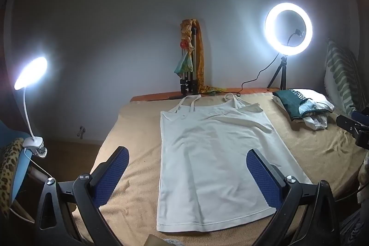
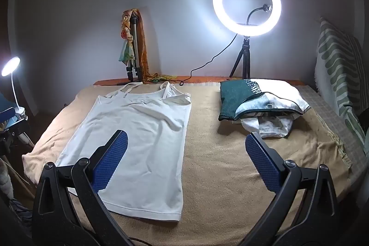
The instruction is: Fold small clothes
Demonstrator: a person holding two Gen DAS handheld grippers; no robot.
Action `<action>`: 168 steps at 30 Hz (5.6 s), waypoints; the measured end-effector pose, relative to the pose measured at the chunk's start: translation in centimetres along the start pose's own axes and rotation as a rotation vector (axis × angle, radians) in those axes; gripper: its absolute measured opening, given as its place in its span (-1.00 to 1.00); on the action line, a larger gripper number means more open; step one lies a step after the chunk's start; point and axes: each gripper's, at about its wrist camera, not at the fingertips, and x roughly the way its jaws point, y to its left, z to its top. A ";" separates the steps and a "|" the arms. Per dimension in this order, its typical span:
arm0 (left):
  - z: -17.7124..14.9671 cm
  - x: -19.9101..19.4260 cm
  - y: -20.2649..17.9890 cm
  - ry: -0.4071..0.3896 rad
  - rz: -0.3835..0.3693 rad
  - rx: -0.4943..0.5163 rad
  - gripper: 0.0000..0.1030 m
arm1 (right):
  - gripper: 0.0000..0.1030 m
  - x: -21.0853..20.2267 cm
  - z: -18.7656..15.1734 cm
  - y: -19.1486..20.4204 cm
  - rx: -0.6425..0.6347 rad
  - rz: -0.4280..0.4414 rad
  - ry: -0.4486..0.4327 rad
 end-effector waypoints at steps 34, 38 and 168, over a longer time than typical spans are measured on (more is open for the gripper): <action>0.5 -0.6 1.0 -0.023 0.019 -0.046 0.99 | 1.00 -0.1 0.0 -0.2 0.004 0.008 -0.013; 0.6 -0.5 1.0 -0.022 0.019 -0.047 0.99 | 1.00 -0.1 0.0 -0.2 0.004 0.008 -0.012; -11.5 9.7 13.0 0.330 -0.291 -0.594 -0.98 | -0.88 42.4 6.3 34.3 -0.255 0.230 0.657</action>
